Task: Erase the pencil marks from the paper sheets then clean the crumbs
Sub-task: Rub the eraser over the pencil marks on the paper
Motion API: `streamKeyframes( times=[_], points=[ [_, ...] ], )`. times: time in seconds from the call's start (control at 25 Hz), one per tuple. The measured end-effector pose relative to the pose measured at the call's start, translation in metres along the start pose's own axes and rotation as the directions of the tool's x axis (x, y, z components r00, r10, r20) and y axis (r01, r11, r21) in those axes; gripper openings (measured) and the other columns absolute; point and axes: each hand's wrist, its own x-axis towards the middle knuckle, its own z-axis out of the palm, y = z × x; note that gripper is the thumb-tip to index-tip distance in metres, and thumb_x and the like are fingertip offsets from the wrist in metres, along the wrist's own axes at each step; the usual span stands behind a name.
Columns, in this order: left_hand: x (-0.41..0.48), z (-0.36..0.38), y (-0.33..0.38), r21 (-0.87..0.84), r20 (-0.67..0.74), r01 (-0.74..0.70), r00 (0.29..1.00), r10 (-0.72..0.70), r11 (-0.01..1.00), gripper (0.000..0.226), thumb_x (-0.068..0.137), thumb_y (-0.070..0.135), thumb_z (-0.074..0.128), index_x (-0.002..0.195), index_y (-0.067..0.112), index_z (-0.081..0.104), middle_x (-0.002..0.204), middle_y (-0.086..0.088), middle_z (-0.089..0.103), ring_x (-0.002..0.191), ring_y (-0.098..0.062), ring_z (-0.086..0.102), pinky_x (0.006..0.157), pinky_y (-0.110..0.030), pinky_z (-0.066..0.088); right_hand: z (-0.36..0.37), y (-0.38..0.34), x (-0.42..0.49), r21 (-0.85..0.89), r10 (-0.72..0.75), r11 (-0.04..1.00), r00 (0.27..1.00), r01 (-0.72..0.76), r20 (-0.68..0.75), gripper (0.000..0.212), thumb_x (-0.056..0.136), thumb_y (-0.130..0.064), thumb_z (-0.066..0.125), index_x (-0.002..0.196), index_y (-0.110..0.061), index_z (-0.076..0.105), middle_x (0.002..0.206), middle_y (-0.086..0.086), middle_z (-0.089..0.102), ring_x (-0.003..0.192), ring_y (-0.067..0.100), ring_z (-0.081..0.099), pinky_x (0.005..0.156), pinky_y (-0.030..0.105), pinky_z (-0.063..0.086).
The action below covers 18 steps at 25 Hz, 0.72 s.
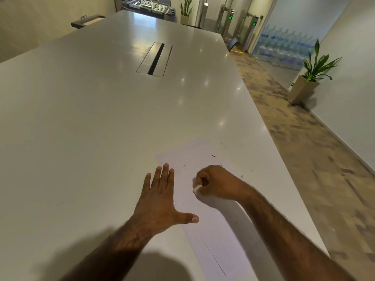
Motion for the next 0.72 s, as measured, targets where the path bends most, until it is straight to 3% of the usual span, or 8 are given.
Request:
streamKeyframes(
  times=[0.16,0.36,0.48,0.6,0.72],
  points=[
    [-0.001,-0.001,0.0,0.012,-0.003,-0.002,1.0,0.002,1.0,0.148,0.04,0.117,0.008,0.139,0.022,-0.049,0.151,0.0,-0.054,0.149,-0.023,-0.041,0.122,-0.049,-0.023,0.017,-0.013,0.033,-0.013,-0.054,0.999,0.986,0.053,-0.157,0.005,0.09,-0.016,0.071,0.092,-0.019,0.075,0.094,-0.006,0.073,0.073,0.003,0.059,0.063,0.012,0.038],
    [-0.002,-0.001,0.0,0.018,-0.017,-0.01,1.0,0.01,1.0,0.15,0.042,0.116,0.01,0.143,0.02,-0.044,0.16,-0.004,-0.045,0.152,-0.024,-0.037,0.125,-0.05,-0.02,0.023,-0.023,0.056,0.003,-0.071,0.997,0.952,0.075,-0.299,0.014,0.096,-0.023,0.067,0.1,-0.012,0.075,0.098,-0.001,0.076,0.08,0.011,0.063,0.073,0.026,0.052],
    [-0.002,-0.001,0.0,0.014,-0.01,-0.007,1.0,0.007,1.0,0.149,0.041,0.116,0.009,0.142,0.021,-0.045,0.159,-0.003,-0.046,0.151,-0.024,-0.037,0.124,-0.051,-0.02,0.02,-0.019,0.055,-0.055,-0.07,0.997,0.972,0.059,-0.225,0.007,0.093,-0.022,0.07,0.088,-0.018,0.071,0.09,-0.006,0.072,0.077,0.009,0.062,0.071,0.027,0.052],
    [-0.001,0.0,-0.001,0.011,0.0,-0.003,1.0,0.003,1.0,0.148,0.042,0.116,0.01,0.139,0.022,-0.048,0.155,-0.001,-0.05,0.15,-0.024,-0.039,0.124,-0.051,-0.021,0.016,-0.014,0.054,-0.095,-0.037,0.995,0.991,0.024,-0.131,0.027,0.086,-0.018,0.074,0.067,-0.031,0.06,0.076,-0.017,0.063,0.069,0.006,0.06,0.06,0.017,0.041],
    [0.0,0.001,-0.001,0.019,0.0,-0.003,1.0,0.003,1.0,0.15,0.04,0.117,0.008,0.142,0.021,-0.045,0.156,-0.002,-0.049,0.15,-0.024,-0.039,0.124,-0.051,-0.021,0.014,-0.023,0.061,-0.075,-0.06,0.996,0.976,0.045,-0.21,0.006,0.091,-0.02,0.071,0.086,-0.021,0.074,0.09,-0.009,0.072,0.078,0.008,0.063,0.069,0.022,0.05]
  ],
)
